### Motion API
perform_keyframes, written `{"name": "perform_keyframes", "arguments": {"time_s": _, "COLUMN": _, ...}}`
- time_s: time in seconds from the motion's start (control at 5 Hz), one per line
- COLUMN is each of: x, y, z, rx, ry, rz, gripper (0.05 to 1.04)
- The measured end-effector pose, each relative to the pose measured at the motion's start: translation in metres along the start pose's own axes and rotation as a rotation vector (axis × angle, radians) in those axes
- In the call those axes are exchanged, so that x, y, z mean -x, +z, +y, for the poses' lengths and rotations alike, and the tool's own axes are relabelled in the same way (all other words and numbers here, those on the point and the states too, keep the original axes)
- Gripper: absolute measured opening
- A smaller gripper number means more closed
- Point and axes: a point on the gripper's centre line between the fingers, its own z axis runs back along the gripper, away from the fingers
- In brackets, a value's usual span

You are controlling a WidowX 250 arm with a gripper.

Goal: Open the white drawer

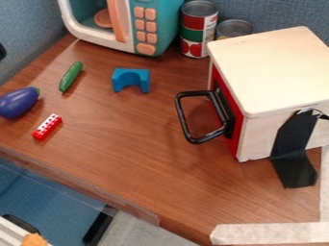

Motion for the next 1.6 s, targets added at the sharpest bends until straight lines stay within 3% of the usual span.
{"name": "perform_keyframes", "arguments": {"time_s": 0.4, "x": 0.003, "y": -0.019, "z": -0.009, "rx": 0.012, "ry": 0.067, "rz": 0.015, "gripper": 0.999}}
{"name": "perform_keyframes", "arguments": {"time_s": 0.6, "x": -0.002, "y": -0.028, "z": -0.02, "rx": -0.019, "ry": 0.117, "rz": 0.005, "gripper": 0.999}}
{"name": "perform_keyframes", "arguments": {"time_s": 1.0, "x": -0.023, "y": -0.055, "z": -0.042, "rx": -0.046, "ry": 0.287, "rz": -0.063, "gripper": 0.999}}
{"name": "perform_keyframes", "arguments": {"time_s": 1.2, "x": -0.042, "y": -0.066, "z": -0.056, "rx": -0.023, "ry": 0.336, "rz": -0.098, "gripper": 0.999}}
{"name": "perform_keyframes", "arguments": {"time_s": 1.6, "x": -0.067, "y": -0.096, "z": -0.083, "rx": 0.047, "ry": 0.446, "rz": -0.105, "gripper": 0.999}}
